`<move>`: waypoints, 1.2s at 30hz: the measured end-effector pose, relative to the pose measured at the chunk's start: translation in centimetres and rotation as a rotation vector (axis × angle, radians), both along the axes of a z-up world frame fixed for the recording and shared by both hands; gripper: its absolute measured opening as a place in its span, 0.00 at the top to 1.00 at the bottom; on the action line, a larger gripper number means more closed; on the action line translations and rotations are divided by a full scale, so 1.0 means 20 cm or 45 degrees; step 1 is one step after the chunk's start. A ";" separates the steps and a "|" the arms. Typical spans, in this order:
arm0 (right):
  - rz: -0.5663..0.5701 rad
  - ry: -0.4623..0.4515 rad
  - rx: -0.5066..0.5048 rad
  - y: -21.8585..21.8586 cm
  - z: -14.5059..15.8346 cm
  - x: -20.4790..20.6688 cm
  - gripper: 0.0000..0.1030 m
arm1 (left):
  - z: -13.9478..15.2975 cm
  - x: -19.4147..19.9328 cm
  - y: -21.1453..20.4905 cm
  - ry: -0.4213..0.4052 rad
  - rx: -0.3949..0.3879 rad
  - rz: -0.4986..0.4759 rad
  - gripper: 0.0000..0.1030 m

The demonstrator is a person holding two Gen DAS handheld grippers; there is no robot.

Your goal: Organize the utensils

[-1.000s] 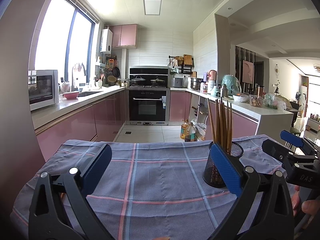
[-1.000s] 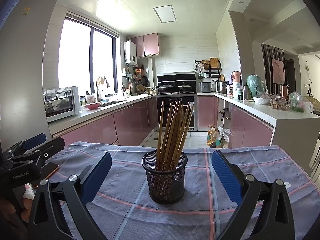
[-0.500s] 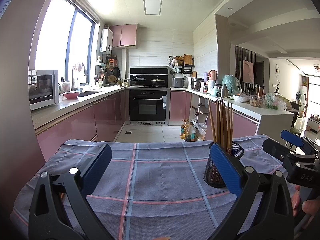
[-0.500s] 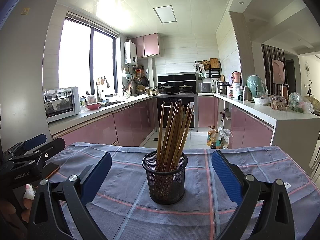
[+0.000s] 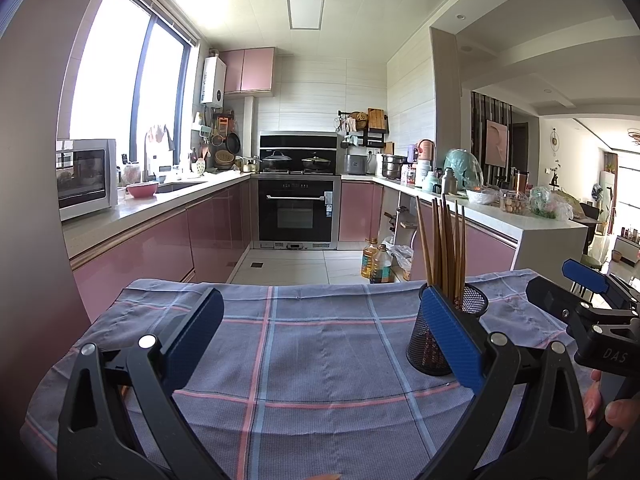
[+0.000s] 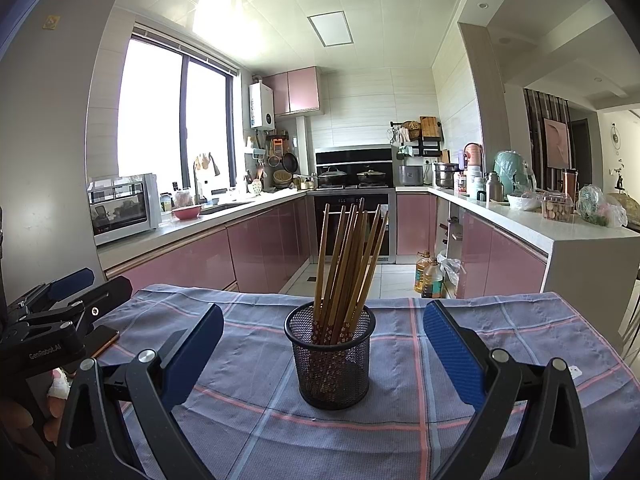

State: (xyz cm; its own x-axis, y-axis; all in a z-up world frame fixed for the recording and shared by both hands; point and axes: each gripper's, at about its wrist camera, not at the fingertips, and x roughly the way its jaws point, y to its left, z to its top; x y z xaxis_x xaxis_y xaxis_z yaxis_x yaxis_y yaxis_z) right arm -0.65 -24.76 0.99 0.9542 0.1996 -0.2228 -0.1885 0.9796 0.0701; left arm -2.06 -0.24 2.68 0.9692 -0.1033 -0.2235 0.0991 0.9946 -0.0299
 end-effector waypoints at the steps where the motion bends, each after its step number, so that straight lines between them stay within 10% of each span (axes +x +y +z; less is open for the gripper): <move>1: 0.000 0.000 0.001 0.00 0.00 0.00 0.06 | 0.00 0.00 0.00 0.000 -0.001 -0.001 0.05; 36: 0.004 0.006 0.007 -0.02 0.00 0.01 0.06 | -0.02 -0.01 -0.01 0.001 0.006 0.003 0.05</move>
